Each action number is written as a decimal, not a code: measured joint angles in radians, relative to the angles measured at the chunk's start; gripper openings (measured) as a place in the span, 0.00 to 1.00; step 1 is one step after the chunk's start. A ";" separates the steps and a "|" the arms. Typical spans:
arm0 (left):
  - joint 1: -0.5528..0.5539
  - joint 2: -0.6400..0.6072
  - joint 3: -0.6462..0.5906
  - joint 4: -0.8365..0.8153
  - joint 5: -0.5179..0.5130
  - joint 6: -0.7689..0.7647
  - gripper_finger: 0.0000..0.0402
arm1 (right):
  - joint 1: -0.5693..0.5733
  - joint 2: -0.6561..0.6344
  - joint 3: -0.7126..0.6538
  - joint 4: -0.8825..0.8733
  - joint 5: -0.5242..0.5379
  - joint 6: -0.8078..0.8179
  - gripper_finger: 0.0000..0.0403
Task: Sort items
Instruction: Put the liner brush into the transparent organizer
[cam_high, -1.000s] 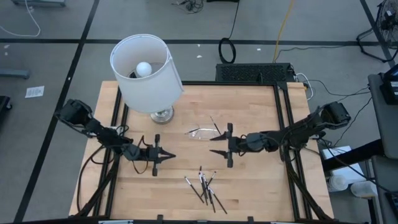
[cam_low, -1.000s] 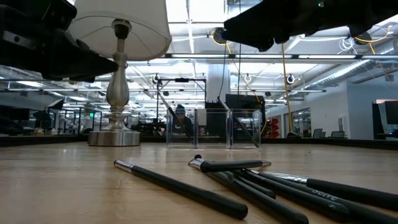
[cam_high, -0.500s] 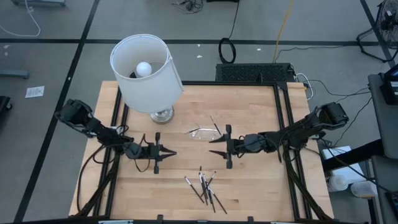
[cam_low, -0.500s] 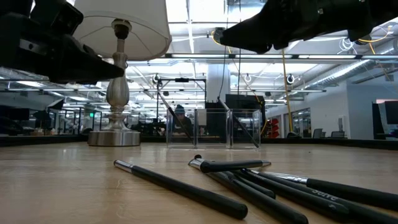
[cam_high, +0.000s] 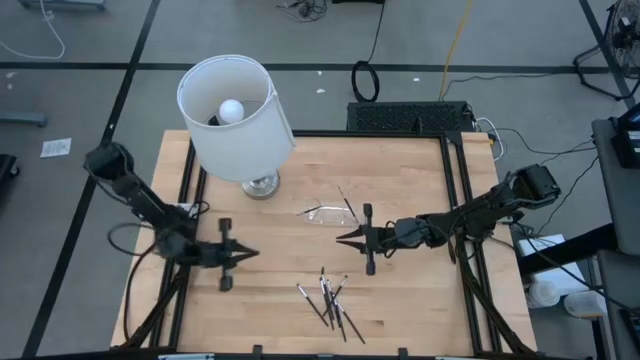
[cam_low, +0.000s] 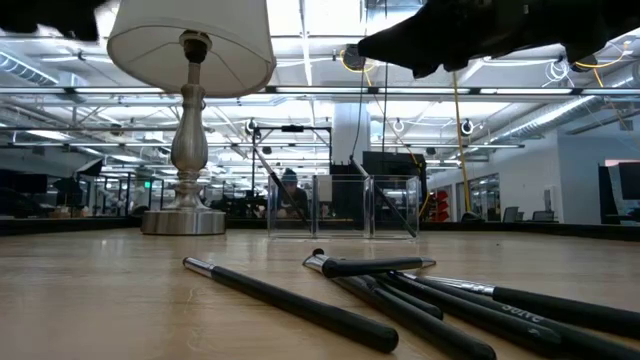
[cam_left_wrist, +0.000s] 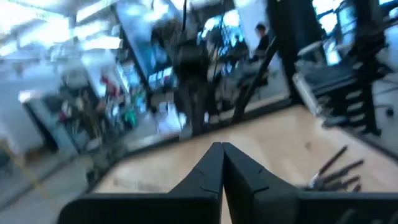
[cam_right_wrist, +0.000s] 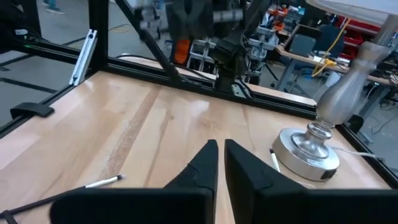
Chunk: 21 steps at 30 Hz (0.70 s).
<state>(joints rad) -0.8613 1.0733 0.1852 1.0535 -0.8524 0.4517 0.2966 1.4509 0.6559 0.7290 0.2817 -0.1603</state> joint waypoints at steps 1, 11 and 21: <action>-0.004 -0.033 0.000 -0.011 -0.009 0.024 0.02 | 0.000 0.000 0.000 0.000 0.000 -0.002 0.04; -0.009 -0.277 -0.041 -0.102 0.042 0.121 0.01 | -0.001 0.000 0.000 0.064 -0.066 -0.002 0.00; -0.068 -0.504 -0.173 -0.121 -0.024 0.114 0.01 | -0.003 -0.001 0.000 0.069 -0.102 -0.018 0.00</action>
<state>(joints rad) -0.9289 0.5691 0.0118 0.9324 -0.8761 0.5658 0.2939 1.4502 0.6559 0.7979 0.1795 -0.1779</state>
